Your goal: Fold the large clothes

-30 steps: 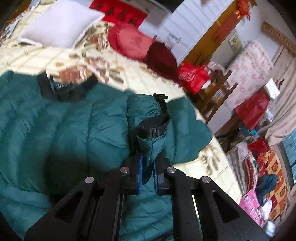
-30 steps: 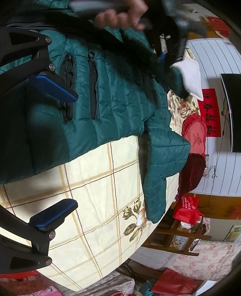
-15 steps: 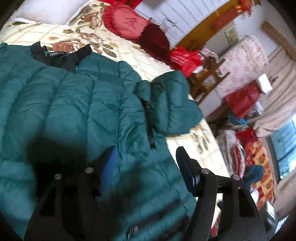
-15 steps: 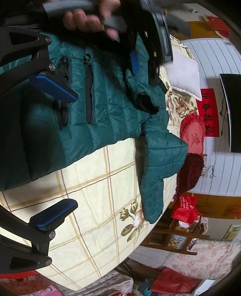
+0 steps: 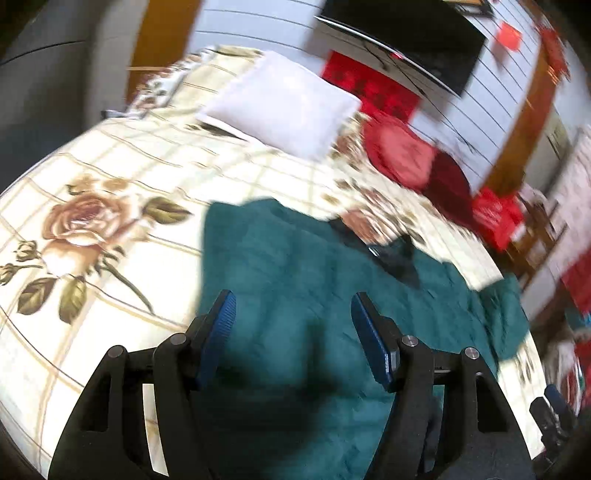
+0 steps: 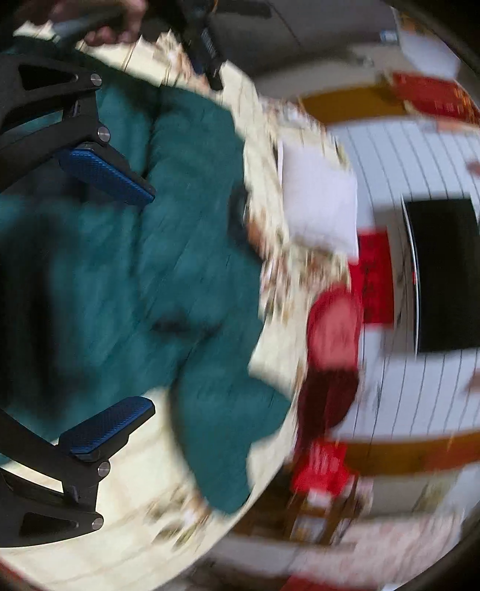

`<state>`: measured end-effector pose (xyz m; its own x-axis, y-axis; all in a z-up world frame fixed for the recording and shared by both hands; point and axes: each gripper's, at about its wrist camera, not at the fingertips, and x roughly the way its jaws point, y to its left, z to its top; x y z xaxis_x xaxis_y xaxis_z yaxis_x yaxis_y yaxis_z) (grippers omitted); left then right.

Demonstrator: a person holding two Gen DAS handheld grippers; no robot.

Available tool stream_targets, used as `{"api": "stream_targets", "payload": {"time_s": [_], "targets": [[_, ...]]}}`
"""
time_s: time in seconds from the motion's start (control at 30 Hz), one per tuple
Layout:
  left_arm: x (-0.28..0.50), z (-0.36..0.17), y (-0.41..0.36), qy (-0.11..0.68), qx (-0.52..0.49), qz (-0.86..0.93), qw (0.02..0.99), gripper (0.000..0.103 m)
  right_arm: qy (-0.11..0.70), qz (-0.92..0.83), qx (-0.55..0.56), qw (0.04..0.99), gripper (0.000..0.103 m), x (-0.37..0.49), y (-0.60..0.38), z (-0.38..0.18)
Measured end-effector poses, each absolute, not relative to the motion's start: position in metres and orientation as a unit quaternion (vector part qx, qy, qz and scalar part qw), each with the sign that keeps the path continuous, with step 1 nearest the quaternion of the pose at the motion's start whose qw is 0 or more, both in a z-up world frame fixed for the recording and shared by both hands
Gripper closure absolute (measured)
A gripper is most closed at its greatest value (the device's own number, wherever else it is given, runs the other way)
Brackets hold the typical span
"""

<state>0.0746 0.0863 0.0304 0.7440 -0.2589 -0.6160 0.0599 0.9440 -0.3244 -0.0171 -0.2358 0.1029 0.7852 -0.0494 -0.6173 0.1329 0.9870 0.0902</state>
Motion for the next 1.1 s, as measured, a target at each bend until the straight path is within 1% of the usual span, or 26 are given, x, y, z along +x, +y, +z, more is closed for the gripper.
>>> {"api": "stream_targets", "payload": {"time_s": [0.07, 0.13, 0.2, 0.27, 0.33, 0.43, 0.5, 0.6, 0.7, 0.77, 0.83, 0.97, 1.03, 1.1], "targets": [[0.079, 0.025, 0.083, 0.342, -0.126, -0.074, 0.928, 0.038, 0.322, -0.009, 0.054, 0.945, 0.0, 0.019, -0.212, 0.103], [0.085, 0.019, 0.078, 0.342, -0.12, -0.08, 0.929, 0.038, 0.33, 0.031, 0.068, 0.941, 0.0, 0.045, -0.197, 0.096], [0.096, 0.011, 0.078, 0.355, -0.122, -0.097, 0.922, 0.038, 0.361, 0.091, 0.085, 0.924, 0.0, 0.076, -0.18, 0.078], [0.107, 0.001, 0.082, 0.367, -0.129, -0.081, 0.918, 0.038, 0.389, 0.107, 0.067, 0.913, 0.0, 0.091, -0.167, 0.062], [0.115, -0.008, 0.088, 0.387, -0.14, -0.061, 0.909, 0.038, 0.397, 0.087, 0.049, 0.912, 0.0, 0.096, -0.167, 0.05], [0.119, -0.024, 0.091, 0.414, -0.143, -0.064, 0.897, 0.038, 0.442, 0.04, 0.077, 0.893, 0.0, 0.106, -0.197, 0.025], [0.118, -0.026, 0.086, 0.419, -0.141, -0.072, 0.894, 0.038, 0.462, 0.03, 0.124, 0.878, 0.0, 0.107, -0.229, 0.009], [0.11, -0.026, 0.072, 0.427, -0.115, -0.074, 0.894, 0.038, 0.456, 0.004, 0.115, 0.883, 0.001, 0.108, -0.26, 0.007], [0.105, -0.026, 0.059, 0.426, -0.088, -0.074, 0.897, 0.038, 0.446, 0.007, 0.147, 0.883, 0.001, 0.112, -0.288, 0.005], [0.104, -0.028, 0.057, 0.424, -0.077, -0.074, 0.899, 0.037, 0.447, 0.014, 0.142, 0.883, 0.001, 0.112, -0.289, 0.004], [0.107, -0.031, 0.058, 0.425, -0.085, -0.079, 0.897, 0.032, 0.453, 0.012, 0.124, 0.883, 0.0, 0.114, -0.283, 0.004], [0.109, -0.033, 0.058, 0.429, -0.086, -0.083, 0.895, 0.03, 0.451, 0.012, 0.115, 0.885, 0.0, 0.108, -0.275, 0.004], [0.109, -0.033, 0.054, 0.429, -0.078, -0.085, 0.896, 0.022, 0.448, 0.013, 0.119, 0.886, 0.0, 0.108, -0.275, 0.003], [0.109, -0.034, 0.049, 0.427, -0.065, -0.088, 0.898, 0.02, 0.447, 0.011, 0.114, 0.887, 0.0, 0.107, -0.274, 0.004]]}}
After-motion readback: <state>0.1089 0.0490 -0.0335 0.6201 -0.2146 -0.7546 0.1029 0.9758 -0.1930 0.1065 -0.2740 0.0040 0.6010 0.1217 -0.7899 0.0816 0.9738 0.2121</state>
